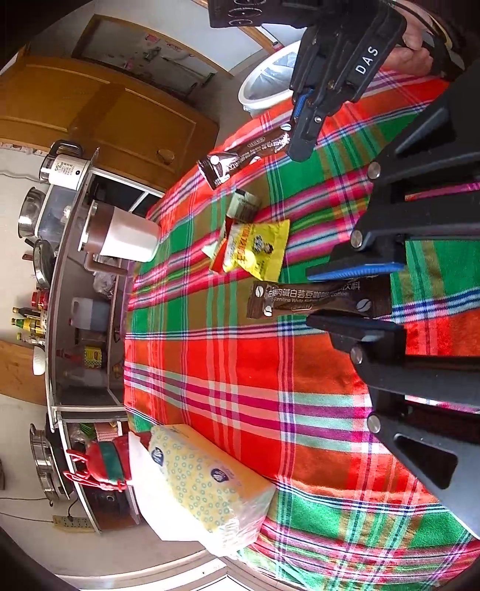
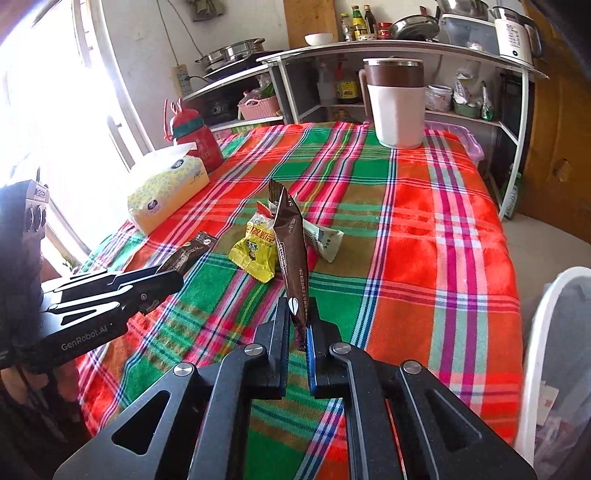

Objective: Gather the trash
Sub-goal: 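Carry the chocolate bar with the left tool while the right tool carries its bar over the bin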

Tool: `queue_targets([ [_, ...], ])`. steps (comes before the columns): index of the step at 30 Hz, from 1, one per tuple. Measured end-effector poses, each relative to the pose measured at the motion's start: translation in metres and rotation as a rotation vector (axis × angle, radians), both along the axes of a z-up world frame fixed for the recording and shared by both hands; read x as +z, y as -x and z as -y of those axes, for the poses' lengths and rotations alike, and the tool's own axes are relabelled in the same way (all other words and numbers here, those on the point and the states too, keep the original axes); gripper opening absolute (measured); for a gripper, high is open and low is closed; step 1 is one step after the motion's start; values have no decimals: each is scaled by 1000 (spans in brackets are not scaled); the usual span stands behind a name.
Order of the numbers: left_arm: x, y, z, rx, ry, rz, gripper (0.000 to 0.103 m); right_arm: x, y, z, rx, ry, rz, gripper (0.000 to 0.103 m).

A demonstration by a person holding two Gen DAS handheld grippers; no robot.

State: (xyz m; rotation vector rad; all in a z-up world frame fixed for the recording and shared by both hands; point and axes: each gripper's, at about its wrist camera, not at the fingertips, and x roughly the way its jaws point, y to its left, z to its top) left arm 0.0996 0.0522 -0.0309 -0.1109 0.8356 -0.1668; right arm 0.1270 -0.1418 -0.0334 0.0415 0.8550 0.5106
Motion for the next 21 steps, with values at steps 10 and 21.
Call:
queue_targets([
  [10,20,4,33,-67,23,36,19,10,14,34,-81,-33,11,8],
  [21,37,6,85,-162,30,71,19,23,30,88,-179,-41,41,8],
])
